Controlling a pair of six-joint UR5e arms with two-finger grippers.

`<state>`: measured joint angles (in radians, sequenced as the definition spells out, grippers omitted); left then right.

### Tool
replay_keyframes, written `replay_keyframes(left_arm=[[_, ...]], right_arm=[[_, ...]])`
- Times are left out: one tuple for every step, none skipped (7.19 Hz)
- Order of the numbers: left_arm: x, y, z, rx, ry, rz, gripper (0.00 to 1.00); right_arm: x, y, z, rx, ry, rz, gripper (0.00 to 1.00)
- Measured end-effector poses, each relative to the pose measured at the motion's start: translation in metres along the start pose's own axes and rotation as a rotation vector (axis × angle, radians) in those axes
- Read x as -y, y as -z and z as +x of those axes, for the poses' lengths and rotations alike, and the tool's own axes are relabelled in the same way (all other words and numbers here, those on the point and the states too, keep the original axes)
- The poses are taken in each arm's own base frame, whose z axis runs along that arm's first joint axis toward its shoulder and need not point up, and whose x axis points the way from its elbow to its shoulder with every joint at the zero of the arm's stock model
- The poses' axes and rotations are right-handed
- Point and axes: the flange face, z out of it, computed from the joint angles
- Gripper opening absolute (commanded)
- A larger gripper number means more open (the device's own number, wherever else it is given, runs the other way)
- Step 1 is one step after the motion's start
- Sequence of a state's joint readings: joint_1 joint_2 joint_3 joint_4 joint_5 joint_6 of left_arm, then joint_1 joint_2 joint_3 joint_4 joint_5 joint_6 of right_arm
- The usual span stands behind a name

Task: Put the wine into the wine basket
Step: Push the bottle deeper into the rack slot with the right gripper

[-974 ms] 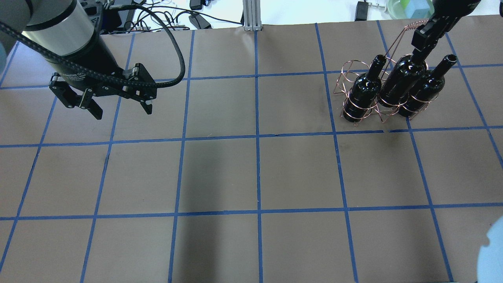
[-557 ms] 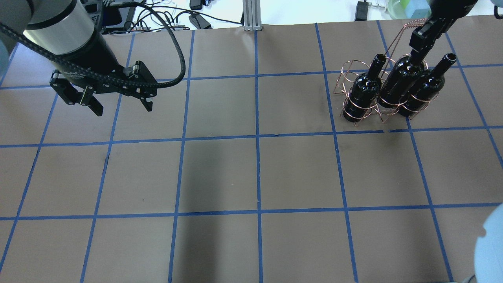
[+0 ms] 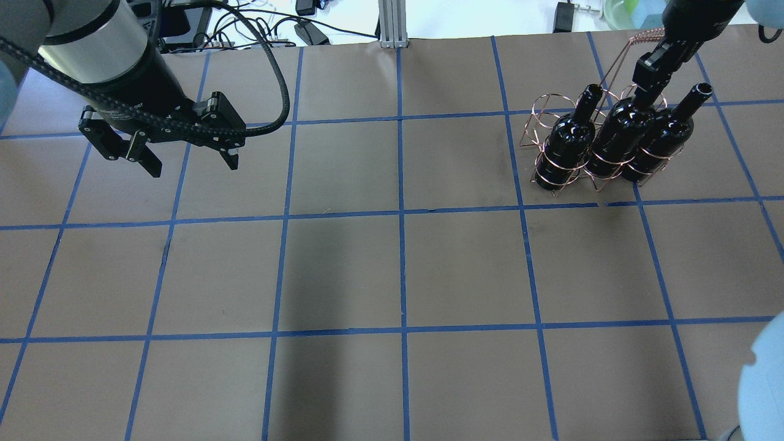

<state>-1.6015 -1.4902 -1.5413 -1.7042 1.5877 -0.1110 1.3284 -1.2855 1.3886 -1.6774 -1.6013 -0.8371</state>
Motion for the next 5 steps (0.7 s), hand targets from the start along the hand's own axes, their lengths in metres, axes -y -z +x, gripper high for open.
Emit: replay_keyframes(left_arm=[[0.000,0.000,0.000,0.000,0.003,0.000,1.00],[0.000,0.000,0.000,0.000,0.006,0.000,1.00],[0.000,0.000,0.000,-0.001,0.009,-0.001,1.00],[0.000,0.000,0.000,-0.003,0.010,-0.001,1.00],[0.000,0.000,0.000,-0.003,0.010,-0.001,1.00]], right_arm=[[0.000,-0.004,0.000,-0.001,0.001,-0.001,0.00],[0.000,-0.006,0.000,-0.001,0.001,-0.003,0.00],[0.000,-0.008,0.000,0.002,0.001,-0.004,0.00],[0.000,-0.011,-0.001,0.007,0.000,-0.007,0.00],[0.000,-0.016,-0.001,0.011,0.003,-0.010,0.00]])
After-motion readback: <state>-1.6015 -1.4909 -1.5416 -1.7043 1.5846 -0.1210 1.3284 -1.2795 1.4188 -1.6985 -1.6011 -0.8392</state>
